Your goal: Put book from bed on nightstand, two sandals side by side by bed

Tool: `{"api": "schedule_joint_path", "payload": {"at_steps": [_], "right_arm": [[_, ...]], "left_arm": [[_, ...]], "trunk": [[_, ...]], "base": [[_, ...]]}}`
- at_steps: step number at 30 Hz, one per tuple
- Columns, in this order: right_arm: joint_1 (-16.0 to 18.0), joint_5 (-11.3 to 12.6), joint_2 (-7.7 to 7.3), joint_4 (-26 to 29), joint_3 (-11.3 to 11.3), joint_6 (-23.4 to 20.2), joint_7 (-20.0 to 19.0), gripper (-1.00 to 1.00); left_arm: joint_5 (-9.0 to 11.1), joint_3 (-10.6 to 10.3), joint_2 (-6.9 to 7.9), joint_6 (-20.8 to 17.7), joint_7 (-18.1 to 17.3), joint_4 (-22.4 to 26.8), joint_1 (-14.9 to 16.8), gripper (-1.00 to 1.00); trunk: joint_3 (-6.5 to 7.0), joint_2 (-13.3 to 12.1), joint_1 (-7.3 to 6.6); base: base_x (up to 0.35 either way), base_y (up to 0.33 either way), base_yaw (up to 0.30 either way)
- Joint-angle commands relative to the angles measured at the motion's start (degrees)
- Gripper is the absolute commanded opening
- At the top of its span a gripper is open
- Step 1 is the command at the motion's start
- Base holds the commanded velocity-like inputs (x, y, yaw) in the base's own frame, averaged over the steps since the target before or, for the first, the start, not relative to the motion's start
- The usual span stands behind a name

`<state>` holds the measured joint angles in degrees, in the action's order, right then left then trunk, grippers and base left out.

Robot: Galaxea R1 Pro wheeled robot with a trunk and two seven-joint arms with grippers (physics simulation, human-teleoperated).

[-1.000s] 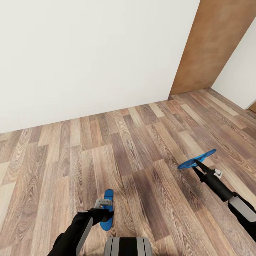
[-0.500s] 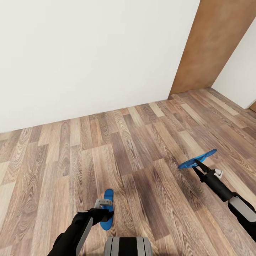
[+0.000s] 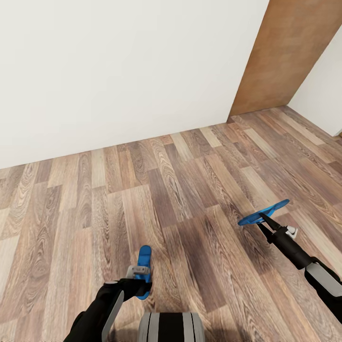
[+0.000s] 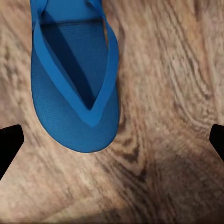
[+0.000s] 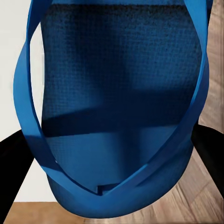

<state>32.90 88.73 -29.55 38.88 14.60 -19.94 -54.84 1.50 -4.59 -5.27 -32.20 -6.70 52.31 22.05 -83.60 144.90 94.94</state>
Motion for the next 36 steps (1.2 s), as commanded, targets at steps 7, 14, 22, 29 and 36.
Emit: {"api": "schedule_joint_path", "payload": {"at_steps": [7,14,22,29,36], "right_arm": [[0.1,0.7,-0.07,0.0,0.3,-0.5,-0.1,-1.0],[0.1,0.7,-0.07,0.0,0.3,-0.5,-0.1,-1.0],[0.1,0.7,-0.07,0.1,0.3,-0.5,-0.1,-1.0],[0.1,0.7,-0.07,0.1,0.3,-0.5,-0.1,-1.0],[0.1,0.7,-0.07,0.1,0.3,-0.5,-0.2,-1.0]], "left_arm": [[0.1,0.0,-0.01,-0.3,-0.1,0.1,0.0,1.0],[0.2,0.0,-0.01,-0.3,-0.1,0.1,0.0,1.0],[0.2,0.0,-0.01,-0.3,-0.1,0.1,0.0,1.0],[0.2,0.0,-0.01,-0.3,-0.1,0.1,0.0,1.0],[0.2,0.0,-0.01,-0.2,-0.1,0.1,0.0,1.0]], "trunk": [[-1.37,0.1,0.14],[-1.37,0.1,0.14],[-1.37,0.1,0.14],[-1.37,0.1,0.14],[-1.37,0.1,0.14]], "base": [[0.0,0.0,0.0],[0.004,0.0,0.0],[0.147,0.0,0.0],[0.112,0.0,0.0],[0.16,0.0,0.0]]}}
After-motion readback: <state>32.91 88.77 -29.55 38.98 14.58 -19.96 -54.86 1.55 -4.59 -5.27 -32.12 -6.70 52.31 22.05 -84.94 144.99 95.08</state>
